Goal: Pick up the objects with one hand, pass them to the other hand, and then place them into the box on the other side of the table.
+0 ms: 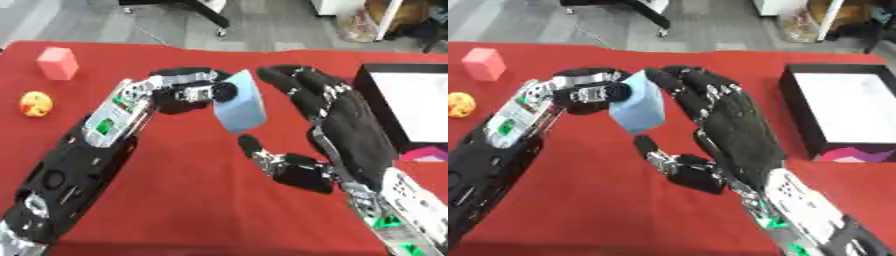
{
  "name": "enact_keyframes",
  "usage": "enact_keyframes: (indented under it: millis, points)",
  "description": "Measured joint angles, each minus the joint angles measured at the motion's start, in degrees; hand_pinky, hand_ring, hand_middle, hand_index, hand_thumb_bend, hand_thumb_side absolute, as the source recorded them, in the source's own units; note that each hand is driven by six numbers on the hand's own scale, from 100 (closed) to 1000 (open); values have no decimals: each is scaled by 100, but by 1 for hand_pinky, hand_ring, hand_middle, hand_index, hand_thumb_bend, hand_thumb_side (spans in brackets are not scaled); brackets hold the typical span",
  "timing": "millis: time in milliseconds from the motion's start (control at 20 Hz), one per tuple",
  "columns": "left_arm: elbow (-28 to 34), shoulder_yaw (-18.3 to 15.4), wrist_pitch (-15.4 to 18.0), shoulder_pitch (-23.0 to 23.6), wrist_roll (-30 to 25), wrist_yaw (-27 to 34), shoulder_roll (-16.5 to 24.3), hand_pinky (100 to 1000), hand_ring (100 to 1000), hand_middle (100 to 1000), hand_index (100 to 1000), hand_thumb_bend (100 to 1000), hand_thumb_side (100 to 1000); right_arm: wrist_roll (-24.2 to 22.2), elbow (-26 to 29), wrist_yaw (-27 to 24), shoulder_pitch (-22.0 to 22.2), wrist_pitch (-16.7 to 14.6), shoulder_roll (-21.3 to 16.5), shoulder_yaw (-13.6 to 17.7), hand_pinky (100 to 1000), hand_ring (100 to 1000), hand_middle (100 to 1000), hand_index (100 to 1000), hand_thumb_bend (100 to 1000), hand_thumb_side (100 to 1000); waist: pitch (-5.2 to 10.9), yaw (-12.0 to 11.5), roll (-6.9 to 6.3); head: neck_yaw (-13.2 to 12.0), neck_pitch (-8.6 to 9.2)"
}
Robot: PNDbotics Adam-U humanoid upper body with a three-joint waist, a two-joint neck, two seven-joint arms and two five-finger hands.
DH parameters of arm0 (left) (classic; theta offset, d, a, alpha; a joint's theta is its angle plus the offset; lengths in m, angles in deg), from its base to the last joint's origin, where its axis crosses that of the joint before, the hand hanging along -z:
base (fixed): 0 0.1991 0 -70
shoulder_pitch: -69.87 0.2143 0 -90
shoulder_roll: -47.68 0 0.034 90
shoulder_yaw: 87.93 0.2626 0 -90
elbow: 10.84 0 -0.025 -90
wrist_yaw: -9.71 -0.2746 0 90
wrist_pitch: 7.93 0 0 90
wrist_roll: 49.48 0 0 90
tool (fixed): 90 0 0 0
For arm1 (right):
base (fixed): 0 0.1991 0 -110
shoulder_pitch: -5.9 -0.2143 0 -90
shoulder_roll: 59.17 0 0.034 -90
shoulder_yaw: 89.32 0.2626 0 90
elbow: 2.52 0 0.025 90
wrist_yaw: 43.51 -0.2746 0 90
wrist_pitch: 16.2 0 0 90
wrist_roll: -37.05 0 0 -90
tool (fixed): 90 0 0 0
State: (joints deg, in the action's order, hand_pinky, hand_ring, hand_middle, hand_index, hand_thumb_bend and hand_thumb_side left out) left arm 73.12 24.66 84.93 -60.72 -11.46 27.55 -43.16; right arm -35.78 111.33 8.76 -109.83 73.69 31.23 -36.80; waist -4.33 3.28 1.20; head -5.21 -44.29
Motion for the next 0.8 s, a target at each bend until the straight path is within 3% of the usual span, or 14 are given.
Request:
enact_keyframes:
  millis: [350, 800]
  points:
    - [139, 236, 445, -38, -1, -53, 82, 695, 601, 474, 564, 100, 709, -207, 0, -705, -2, -87, -8, -34, 534, 770, 764, 923, 334, 366, 0, -8, 1, 1, 0]
    - [313, 395, 790, -81, 26, -133, 211, 701, 603, 475, 565, 100, 694, -458, 0, -1082, 0, -191, -49, -66, 541, 785, 764, 933, 285, 357, 0, -13, 0, 1, 0]
